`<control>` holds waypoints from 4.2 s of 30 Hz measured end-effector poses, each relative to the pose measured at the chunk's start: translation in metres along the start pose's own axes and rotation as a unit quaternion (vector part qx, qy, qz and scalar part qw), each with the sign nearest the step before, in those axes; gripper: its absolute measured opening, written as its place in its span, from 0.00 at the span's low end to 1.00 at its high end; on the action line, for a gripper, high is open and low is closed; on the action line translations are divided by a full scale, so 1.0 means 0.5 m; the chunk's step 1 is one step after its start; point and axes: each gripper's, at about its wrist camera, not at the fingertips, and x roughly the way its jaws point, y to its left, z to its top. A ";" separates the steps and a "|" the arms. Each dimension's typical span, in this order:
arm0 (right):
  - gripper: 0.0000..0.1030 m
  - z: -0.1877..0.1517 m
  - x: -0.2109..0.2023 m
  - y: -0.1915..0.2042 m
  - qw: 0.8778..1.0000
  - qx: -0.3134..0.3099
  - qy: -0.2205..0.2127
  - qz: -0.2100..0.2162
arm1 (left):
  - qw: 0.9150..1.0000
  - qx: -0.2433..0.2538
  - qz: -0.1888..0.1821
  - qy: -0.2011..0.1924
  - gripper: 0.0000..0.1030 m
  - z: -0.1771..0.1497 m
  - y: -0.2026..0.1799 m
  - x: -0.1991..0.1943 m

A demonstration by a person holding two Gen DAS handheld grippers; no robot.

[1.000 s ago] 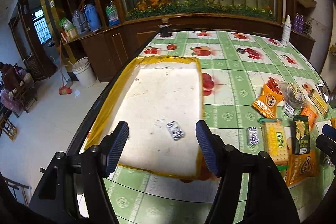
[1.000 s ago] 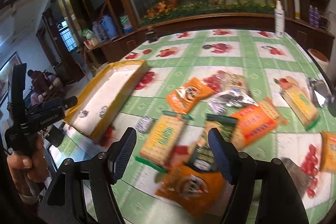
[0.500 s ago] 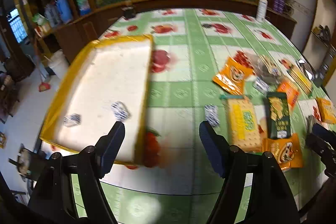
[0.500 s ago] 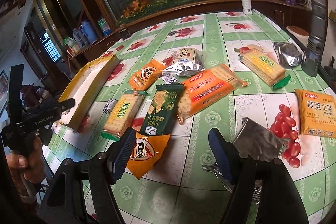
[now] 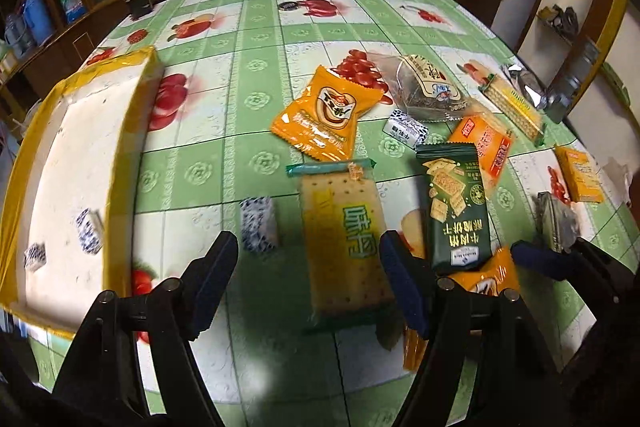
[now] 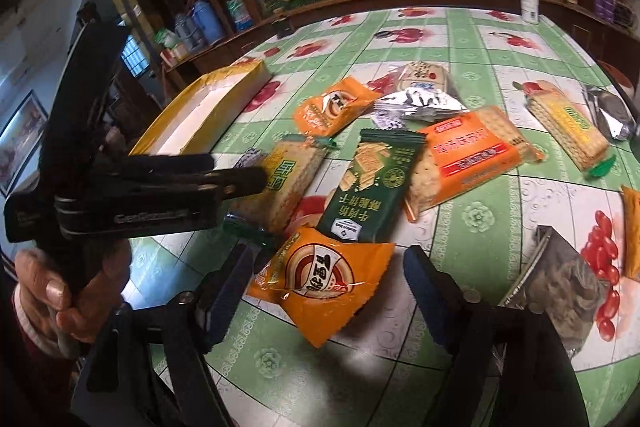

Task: Organize snacks
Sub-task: 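Grasp the yellow cracker pack with the left tool while the right tool grasps the orange snack bag, then carry the cracker pack and orange bag into the tray and open both tools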

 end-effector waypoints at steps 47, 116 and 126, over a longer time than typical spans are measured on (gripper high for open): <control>0.82 -0.020 0.022 0.100 0.973 -0.215 0.078 0.043 | 0.989 0.103 -0.084 -0.059 0.42 -0.014 0.056 -0.074; 0.67 0.299 0.307 0.328 0.988 -0.072 0.026 0.135 | 0.976 -0.189 0.082 -0.068 0.61 -0.067 0.490 -0.102; 0.68 0.223 0.148 0.115 0.999 0.004 -0.017 0.047 | 0.987 -0.134 0.036 -0.084 0.61 -0.039 0.355 -0.126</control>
